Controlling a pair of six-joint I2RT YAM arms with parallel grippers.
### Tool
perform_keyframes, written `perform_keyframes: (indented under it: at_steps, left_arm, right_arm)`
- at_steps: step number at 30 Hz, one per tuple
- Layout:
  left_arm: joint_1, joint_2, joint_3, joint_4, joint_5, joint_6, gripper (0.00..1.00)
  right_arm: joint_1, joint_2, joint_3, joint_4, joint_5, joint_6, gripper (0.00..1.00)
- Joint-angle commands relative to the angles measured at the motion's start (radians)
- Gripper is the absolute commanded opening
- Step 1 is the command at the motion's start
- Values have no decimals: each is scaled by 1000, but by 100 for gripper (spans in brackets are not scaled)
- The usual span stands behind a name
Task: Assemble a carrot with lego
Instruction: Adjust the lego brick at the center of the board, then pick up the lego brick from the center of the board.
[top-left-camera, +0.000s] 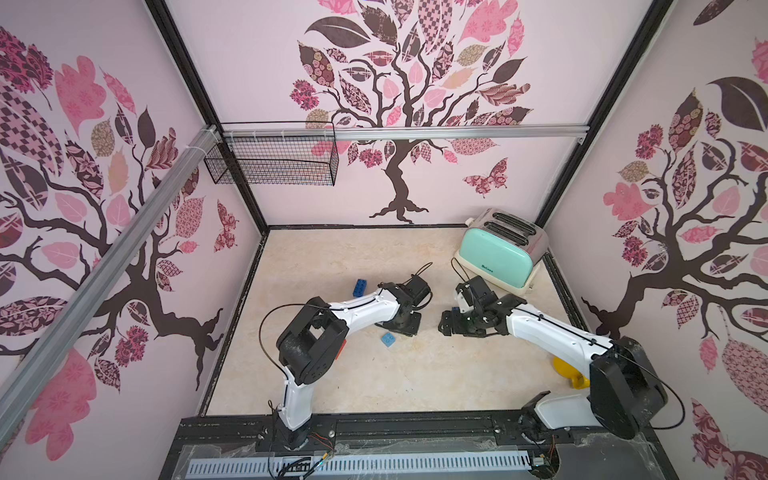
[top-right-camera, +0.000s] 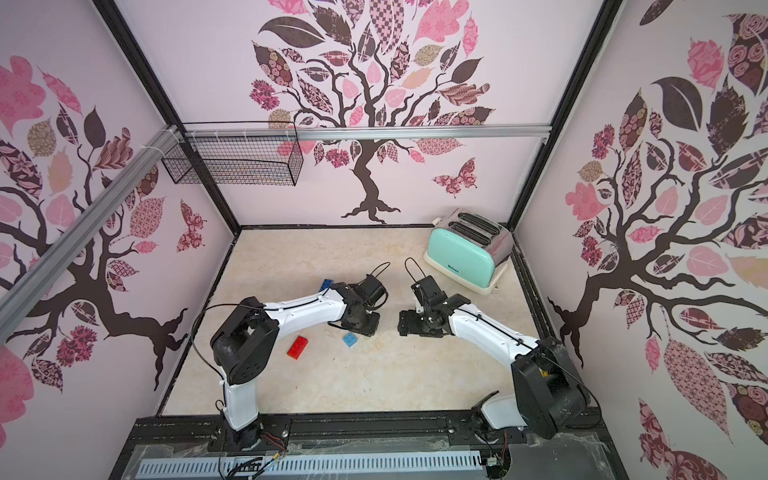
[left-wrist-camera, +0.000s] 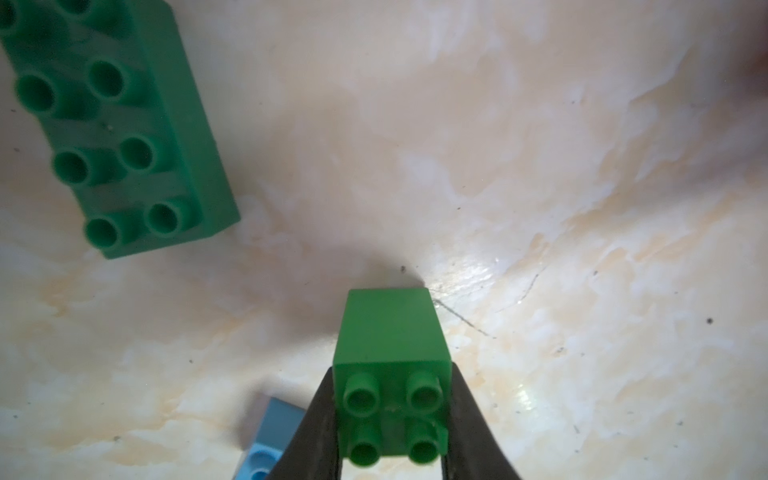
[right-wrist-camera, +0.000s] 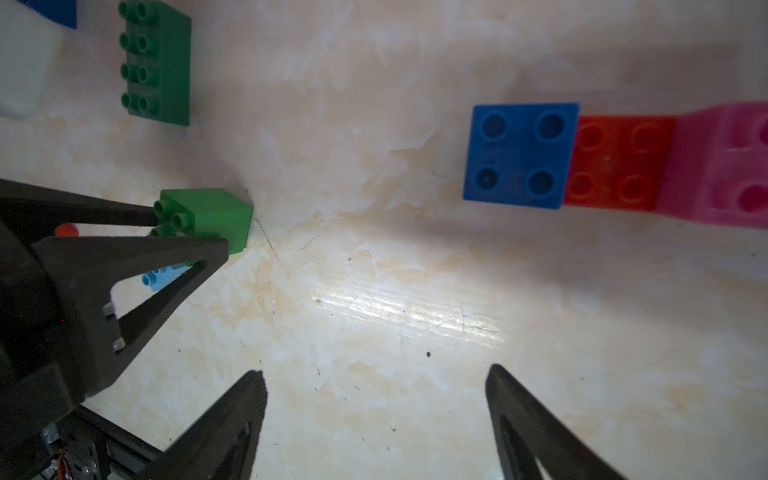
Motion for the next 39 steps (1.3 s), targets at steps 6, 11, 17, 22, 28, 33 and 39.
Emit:
perform_keyframes:
  at_steps: [6,11,17,22,28,33,39]
  left_arm:
    - [-17,66,42,-80,13,-107,54]
    - [-17,-17,9,-65,2,-126,65]
    - [5,-196,-94,-72,-66,-158,68]
    - [89,-375,-237,-130,-108,-225,77]
    - [227,-548,-382,-210,-136,-387,94]
    - [354,-596,-434,-228,-107,-480,95]
    - [446,-585,-501,-214,-37,-606,94]
  right_arm:
    - [-11,-19,14,-46,9,-6,89]
    - [-11,-10,39,-47,-3,-11,91]
    - [-11,23,91,-50,-42,-34,96]
    - [-10,59,140,-58,-75,-55,99]
    - [-3,104,194,-67,-88,-79,99]
    - [15,159,249,-74,-95,-101,99]
    - [25,207,305,-82,-91,-116,99]
